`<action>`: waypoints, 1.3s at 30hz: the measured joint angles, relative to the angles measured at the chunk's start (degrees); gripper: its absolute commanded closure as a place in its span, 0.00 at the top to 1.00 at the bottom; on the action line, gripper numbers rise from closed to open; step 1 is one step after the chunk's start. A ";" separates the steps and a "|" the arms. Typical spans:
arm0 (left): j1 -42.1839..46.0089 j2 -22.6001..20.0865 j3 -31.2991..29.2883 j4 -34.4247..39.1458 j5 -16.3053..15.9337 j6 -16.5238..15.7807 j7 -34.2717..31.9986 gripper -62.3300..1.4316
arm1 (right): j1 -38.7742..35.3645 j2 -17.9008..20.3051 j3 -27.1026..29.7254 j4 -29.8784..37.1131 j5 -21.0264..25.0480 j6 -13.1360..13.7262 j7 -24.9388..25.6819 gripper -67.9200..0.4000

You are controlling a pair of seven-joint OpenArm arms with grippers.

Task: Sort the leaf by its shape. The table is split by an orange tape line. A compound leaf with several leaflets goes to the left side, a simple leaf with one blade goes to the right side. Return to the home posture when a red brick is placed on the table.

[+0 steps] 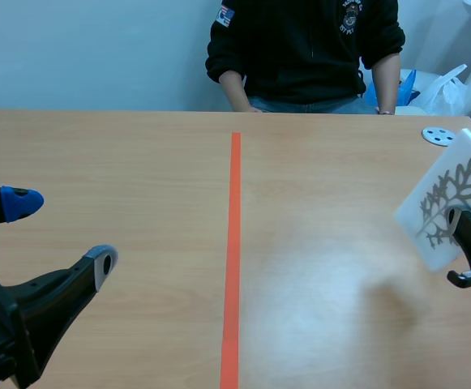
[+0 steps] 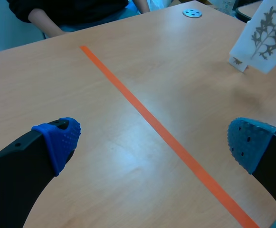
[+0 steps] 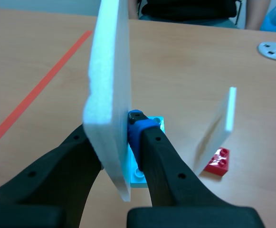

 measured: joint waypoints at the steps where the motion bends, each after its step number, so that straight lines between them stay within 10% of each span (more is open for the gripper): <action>1: 0.00 0.00 0.00 0.00 0.00 0.00 0.00 1.00 | 0.11 0.00 0.44 0.00 0.00 0.00 -0.02 0.03; 22: 0.00 0.00 0.00 0.00 0.00 0.00 0.00 1.00 | 0.00 -0.37 0.98 -0.59 5.60 -2.40 -4.28 0.03; 39: 0.00 0.00 0.00 0.00 0.00 0.00 0.00 1.00 | 11.87 -0.68 0.98 -19.26 6.88 -2.45 -4.26 0.03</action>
